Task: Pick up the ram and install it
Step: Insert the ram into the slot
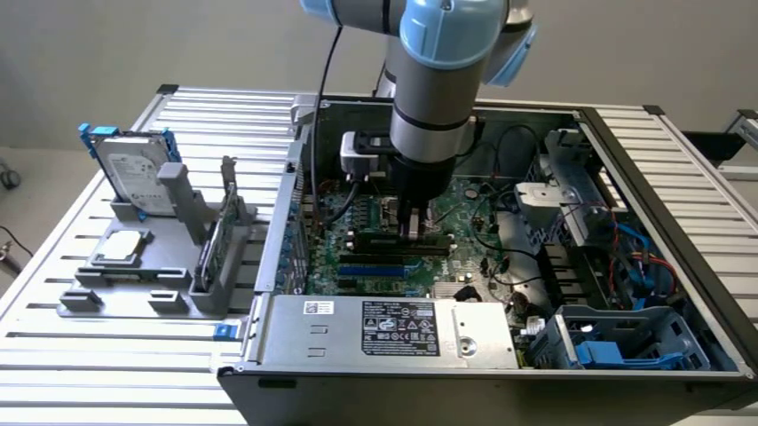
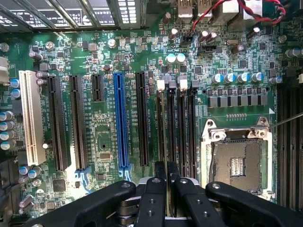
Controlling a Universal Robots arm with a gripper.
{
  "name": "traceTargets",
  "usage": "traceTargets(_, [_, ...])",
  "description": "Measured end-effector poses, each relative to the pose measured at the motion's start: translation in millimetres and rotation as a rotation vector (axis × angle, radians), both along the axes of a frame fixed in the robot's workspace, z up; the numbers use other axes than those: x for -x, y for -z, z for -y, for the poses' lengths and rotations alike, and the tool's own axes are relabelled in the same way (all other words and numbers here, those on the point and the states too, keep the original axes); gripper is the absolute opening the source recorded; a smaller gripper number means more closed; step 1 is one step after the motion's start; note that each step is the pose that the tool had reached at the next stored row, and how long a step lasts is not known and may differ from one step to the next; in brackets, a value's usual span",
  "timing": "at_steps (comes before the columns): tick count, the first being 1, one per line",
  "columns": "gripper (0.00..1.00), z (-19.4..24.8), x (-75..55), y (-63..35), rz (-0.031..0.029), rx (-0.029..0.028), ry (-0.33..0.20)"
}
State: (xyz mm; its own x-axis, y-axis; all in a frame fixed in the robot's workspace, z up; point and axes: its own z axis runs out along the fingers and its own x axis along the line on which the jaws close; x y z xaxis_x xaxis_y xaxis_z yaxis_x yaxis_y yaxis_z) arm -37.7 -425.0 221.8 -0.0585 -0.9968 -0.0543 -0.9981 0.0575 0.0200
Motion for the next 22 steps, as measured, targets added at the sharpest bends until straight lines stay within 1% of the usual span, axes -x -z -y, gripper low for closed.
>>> traceTargets(17, [0.14,0.0,-0.1,6.5,0.0003,0.0001,0.0])
traceTargets(18, [0.16,0.0,-0.1,6.5,0.0001,0.0001,0.0])
traceTargets(19, [0.16,0.0,-0.1,5.9,0.0001,-0.0001,0.0])
traceTargets(20, [0.22,0.0,-0.1,3.8,0.0001,-0.0002,0.0])
traceTargets(22, [0.22,0.0,-0.1,-2.8,-0.0002,0.0001,0.0])
